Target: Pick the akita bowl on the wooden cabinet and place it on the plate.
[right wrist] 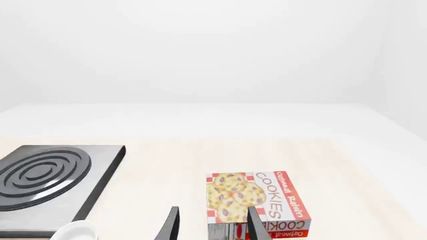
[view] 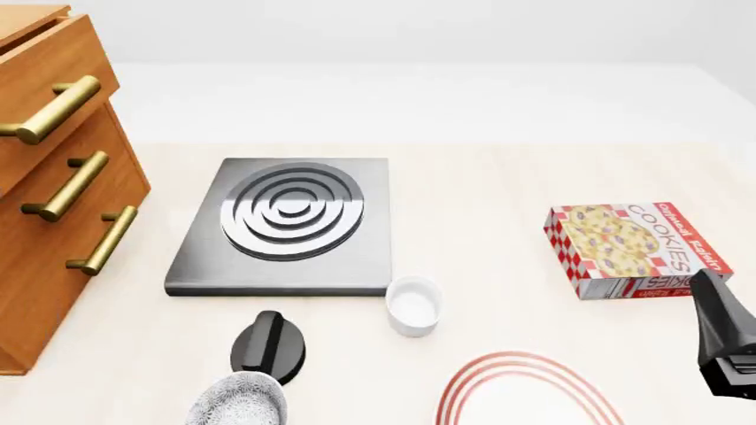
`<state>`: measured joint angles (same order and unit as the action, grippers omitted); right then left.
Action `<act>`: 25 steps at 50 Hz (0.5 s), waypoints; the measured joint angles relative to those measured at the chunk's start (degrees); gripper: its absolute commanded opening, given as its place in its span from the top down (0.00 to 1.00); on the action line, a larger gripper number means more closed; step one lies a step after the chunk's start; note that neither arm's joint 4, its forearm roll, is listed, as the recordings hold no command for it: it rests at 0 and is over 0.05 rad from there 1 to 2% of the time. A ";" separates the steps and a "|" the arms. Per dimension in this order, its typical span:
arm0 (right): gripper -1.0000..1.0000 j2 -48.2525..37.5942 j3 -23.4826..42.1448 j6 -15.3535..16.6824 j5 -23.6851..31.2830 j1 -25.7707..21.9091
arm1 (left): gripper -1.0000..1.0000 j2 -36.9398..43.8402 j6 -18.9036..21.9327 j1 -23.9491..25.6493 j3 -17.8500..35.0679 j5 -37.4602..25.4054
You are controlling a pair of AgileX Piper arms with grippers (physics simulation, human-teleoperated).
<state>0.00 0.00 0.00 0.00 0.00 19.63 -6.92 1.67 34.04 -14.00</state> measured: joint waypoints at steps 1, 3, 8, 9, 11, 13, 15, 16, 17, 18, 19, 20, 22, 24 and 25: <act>0.00 0.00 0.00 0.00 0.00 0.00 | 0.00 0.30 -0.08 -0.03 0.38 -0.07; 0.00 0.00 0.00 0.00 0.00 0.00 | 0.00 0.90 -0.20 -0.10 1.17 -0.25; 0.00 0.00 0.00 0.00 0.00 0.00 | 0.00 2.43 -0.65 -0.22 3.37 -1.01; 0.00 0.00 0.00 0.00 0.00 0.00 | 0.00 2.70 -0.73 -0.25 3.80 -1.17; 0.00 0.00 0.00 0.00 0.00 0.00 | 0.00 3.30 -0.87 -0.37 4.78 -1.51; 0.00 0.00 0.00 0.00 0.00 0.00 | 0.00 3.90 -1.02 -0.55 5.70 -1.79; 0.00 0.00 0.00 0.00 0.00 0.00 | 0.00 4.54 -1.21 -0.78 6.54 -2.03; 0.00 0.00 0.00 0.00 0.00 0.00 | 0.00 4.90 -1.31 -0.91 6.93 -2.10; 0.00 0.00 0.00 0.00 0.00 0.00 | 0.00 5.23 -1.39 -1.03 7.28 -2.16; 0.00 0.00 0.00 0.00 0.00 0.00 | 0.00 5.56 -1.46 -1.16 7.61 -2.19; 0.00 0.00 0.00 0.00 0.00 0.00 | 0.00 5.89 -1.51 -1.31 7.92 -2.21; 0.00 0.00 0.00 0.00 0.00 0.00 | 0.00 6.26 -1.61 -1.47 8.27 -2.22; 0.00 0.00 0.00 0.00 0.00 0.00 | 0.00 7.02 -1.82 -1.84 9.00 -2.28; 0.00 0.00 0.00 0.00 0.00 0.00 | 0.00 7.76 -2.06 -2.28 9.78 -2.37; 0.00 0.00 0.00 0.00 0.00 0.00 | 0.00 8.10 -2.15 -2.50 10.19 -2.44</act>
<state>0.00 0.00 0.00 0.00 0.00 27.73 -9.07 -0.83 44.24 -16.44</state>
